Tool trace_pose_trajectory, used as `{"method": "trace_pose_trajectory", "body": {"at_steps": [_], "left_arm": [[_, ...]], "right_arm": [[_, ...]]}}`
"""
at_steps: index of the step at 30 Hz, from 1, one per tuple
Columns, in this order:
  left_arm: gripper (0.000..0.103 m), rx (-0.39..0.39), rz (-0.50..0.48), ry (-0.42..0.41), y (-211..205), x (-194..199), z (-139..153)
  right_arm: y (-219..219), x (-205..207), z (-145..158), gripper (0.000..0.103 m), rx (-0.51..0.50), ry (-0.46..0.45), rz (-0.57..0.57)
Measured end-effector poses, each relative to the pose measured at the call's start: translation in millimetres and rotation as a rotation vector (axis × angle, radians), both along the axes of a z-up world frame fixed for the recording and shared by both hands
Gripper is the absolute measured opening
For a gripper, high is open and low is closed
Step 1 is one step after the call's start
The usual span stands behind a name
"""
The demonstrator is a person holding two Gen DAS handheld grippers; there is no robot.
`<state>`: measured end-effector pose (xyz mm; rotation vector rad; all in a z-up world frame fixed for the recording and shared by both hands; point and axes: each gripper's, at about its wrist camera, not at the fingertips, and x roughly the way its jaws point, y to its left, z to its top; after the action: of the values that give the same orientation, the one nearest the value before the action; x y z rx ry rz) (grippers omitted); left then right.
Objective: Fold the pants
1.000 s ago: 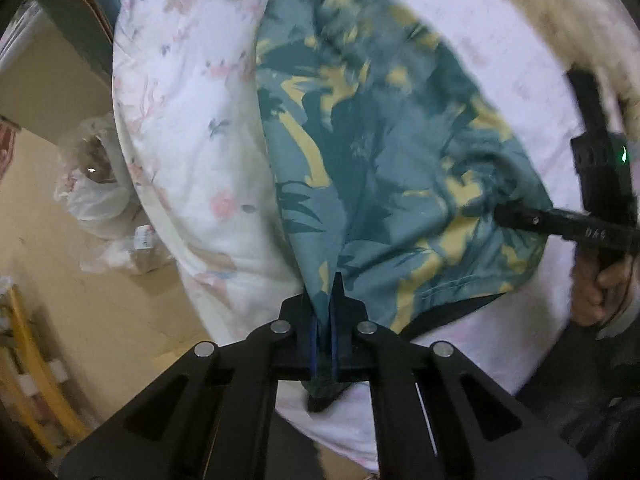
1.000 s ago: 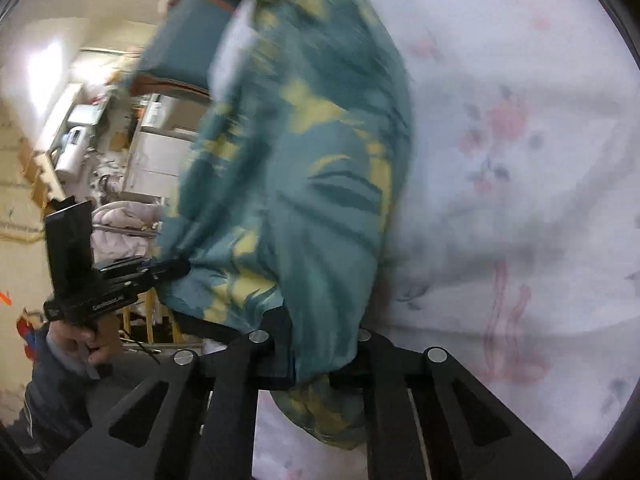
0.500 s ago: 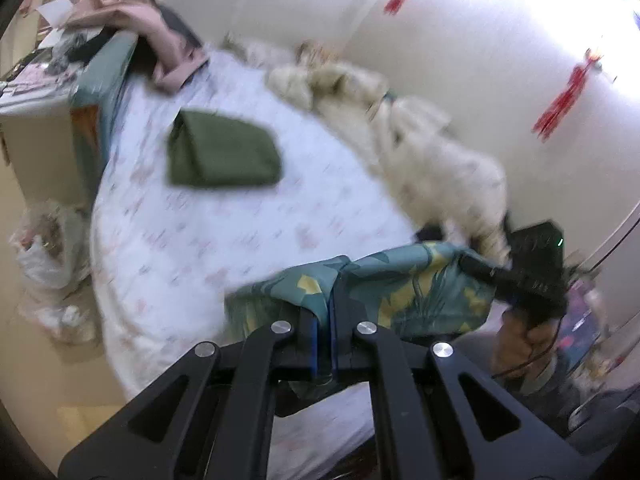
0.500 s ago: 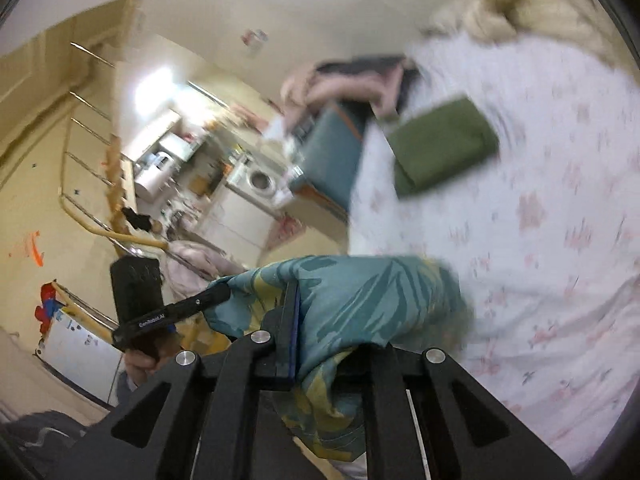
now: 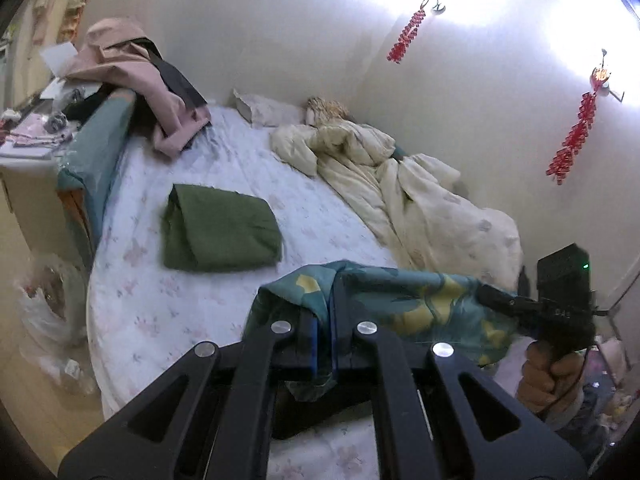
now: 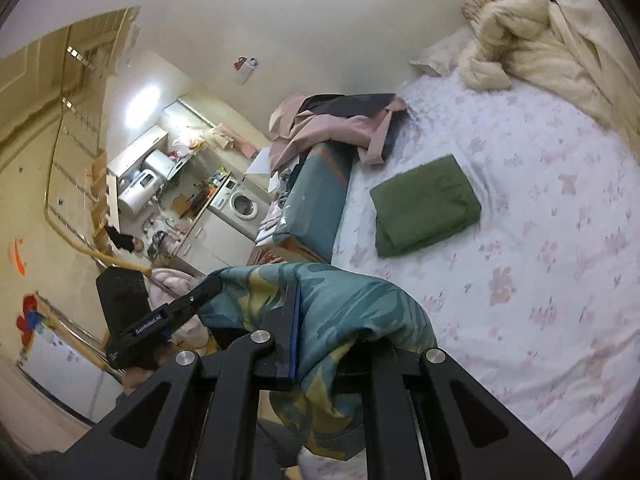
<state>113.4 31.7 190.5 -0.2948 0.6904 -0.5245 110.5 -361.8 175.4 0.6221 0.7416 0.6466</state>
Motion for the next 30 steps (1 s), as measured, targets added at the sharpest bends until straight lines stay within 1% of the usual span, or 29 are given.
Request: {"method": "trace_pose_trajectory", "body": {"at_steps": [2,3,4,6,8,9,10,12,13,14,15,16,17,18,19,20,21,23,24,25,26,27,28,29,30], "left_arm": [[0.002,0.016,0.002,-0.016,-2.3,-2.0,-10.4],[0.002,0.023,0.003,-0.002,-3.5,-3.5,-22.2],[0.002,0.025,-0.004,0.022,-4.8,-4.0,-33.7],[0.002,0.065,-0.01,0.093,-11.8,-5.5,-71.5],[0.002,0.117,-0.014,0.185,-19.8,-8.6,-112.2],[0.002,0.152,-0.015,0.245,-25.3,-11.4,-138.2],[0.002,0.186,-0.018,0.313,-30.9,-14.0,-165.9],[0.002,0.254,-0.012,0.445,-40.2,-21.7,-214.8],[0.003,0.258,-0.01,0.514,-42.4,-26.8,-236.7],[0.003,0.278,-0.014,0.56,-45.5,-31.5,-253.0],[0.003,0.348,-0.025,0.597,-52.2,-38.1,-268.4],[0.003,0.389,-0.051,0.628,-57.8,-44.2,-280.0],[0.003,0.399,-0.066,0.64,-60.3,-47.4,-284.7],[0.005,0.433,-0.072,0.646,-62.1,-50.3,-288.0],[0.006,0.463,-0.065,0.647,-62.1,-51.8,-289.4],[0.006,0.472,-0.059,0.652,-60.7,-52.4,-290.5],[0.007,0.483,-0.055,0.669,-58.6,-51.8,-291.4],[0.013,0.544,-0.05,0.699,-55.0,-53.0,-294.0],[0.019,0.589,-0.022,0.7,-50.9,-54.4,-293.2],[0.026,0.619,0.004,0.694,-46.3,-54.8,-291.1],[0.028,0.635,0.035,0.681,-42.1,-55.0,-286.5],[0.031,0.635,0.064,0.66,-38.4,-55.3,-279.4],[0.031,0.601,0.092,0.633,-34.8,-55.7,-268.9],[0.031,0.549,0.125,0.609,-31.7,-56.5,-258.7],[0.033,0.459,0.148,0.567,-30.4,-58.1,-245.1]], "right_arm": [[-1.0,3.8,-8.1,0.009,-0.015,0.006,-0.011],[-1.7,5.4,-19.2,0.009,-0.016,0.024,-0.005],[-2.5,4.7,-26.1,0.009,-0.025,0.039,-0.009],[-3.6,4.2,-52.9,0.009,-0.051,0.092,-0.007],[-3.7,3.2,-91.2,0.009,-0.083,0.17,-0.002],[-1.9,0.2,-119.9,0.009,-0.127,0.229,0.005],[-1.1,-2.9,-140.4,0.009,-0.148,0.27,0.005],[1.0,-12.1,-193.5,0.009,-0.187,0.394,0.021],[2.6,-18.2,-218.4,0.009,-0.223,0.459,0.024],[2.4,-27.3,-240.2,0.01,-0.277,0.516,-0.002],[1.3,-33.9,-252.0,0.01,-0.297,0.546,-0.02],[0.3,-40.2,-263.1,0.01,-0.3,0.581,-0.022],[-1.1,-46.5,-272.8,0.013,-0.307,0.618,-0.018],[-4.4,-53.1,-279.8,0.014,-0.327,0.656,-0.025],[-7.1,-56.7,-282.7,0.014,-0.332,0.685,-0.028],[-9.4,-61.2,-284.8,0.014,-0.333,0.718,-0.018],[-10.2,-66.1,-284.2,0.014,-0.372,0.738,0.001],[-12.1,-70.0,-276.6,0.014,-0.466,0.742,0.006],[-14.3,-72.0,-269.0,0.014,-0.521,0.727,-0.005],[-17.6,-69.7,-261.5,0.014,-0.562,0.704,-0.024],[-19.2,-68.7,-250.2,0.014,-0.611,0.658,-0.047],[-18.8,-68.3,-241.4,0.014,-0.629,0.62,-0.058],[-18.9,-67.7,-232.0,0.014,-0.608,0.571,-0.066],[-18.5,-67.1,-226.8,0.014,-0.567,0.536,-0.065],[-16.9,-64.6,-223.8,0.014,-0.527,0.514,-0.057]]}}
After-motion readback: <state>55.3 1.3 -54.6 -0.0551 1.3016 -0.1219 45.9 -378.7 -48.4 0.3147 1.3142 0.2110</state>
